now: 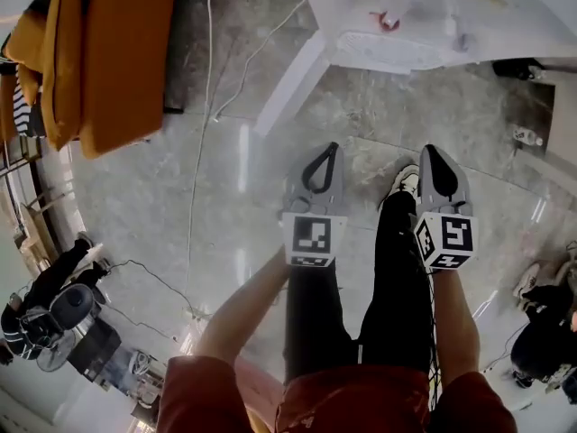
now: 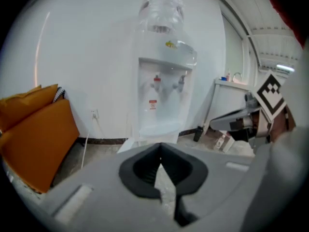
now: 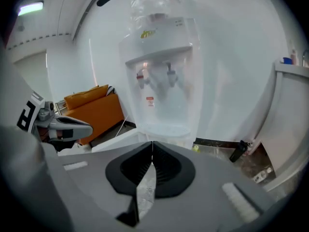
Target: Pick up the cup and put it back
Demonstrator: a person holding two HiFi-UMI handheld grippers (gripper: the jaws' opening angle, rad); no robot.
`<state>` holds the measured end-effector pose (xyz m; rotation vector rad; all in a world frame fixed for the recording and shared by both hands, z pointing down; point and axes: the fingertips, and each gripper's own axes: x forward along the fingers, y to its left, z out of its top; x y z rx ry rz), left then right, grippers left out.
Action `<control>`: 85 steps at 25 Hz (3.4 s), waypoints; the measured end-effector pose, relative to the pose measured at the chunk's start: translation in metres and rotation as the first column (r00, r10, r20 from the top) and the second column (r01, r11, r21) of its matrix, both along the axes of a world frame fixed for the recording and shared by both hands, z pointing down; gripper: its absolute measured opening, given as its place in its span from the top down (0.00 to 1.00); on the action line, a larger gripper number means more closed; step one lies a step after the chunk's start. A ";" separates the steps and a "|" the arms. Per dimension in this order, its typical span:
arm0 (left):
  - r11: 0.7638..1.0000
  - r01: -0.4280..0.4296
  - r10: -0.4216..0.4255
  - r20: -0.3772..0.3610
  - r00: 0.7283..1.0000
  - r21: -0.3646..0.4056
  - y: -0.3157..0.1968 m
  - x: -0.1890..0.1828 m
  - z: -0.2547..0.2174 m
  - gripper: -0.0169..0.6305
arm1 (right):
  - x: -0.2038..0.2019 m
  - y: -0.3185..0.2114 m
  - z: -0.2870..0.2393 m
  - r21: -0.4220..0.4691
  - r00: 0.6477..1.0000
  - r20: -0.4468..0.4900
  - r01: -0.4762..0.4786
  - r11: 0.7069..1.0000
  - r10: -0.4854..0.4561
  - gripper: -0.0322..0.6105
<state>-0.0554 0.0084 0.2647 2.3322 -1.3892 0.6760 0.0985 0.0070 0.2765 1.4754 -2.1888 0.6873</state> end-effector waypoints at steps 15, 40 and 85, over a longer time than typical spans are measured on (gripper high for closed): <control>0.972 0.031 -0.037 0.020 0.999 0.233 -0.030 0.016 -0.315 0.97 | 0.000 -0.015 -0.292 0.148 0.996 0.036 0.070 0.986 -0.076 0.95; 0.936 0.030 -0.026 -0.018 1.000 0.352 0.000 0.025 -0.459 0.97 | 0.030 0.002 -0.455 0.315 0.999 0.033 0.030 0.949 -0.043 0.95; 0.931 0.060 -0.061 -0.008 0.998 0.360 -0.004 0.007 -0.463 0.97 | 0.030 -0.005 -0.460 0.333 0.999 0.033 0.023 0.943 -0.036 0.95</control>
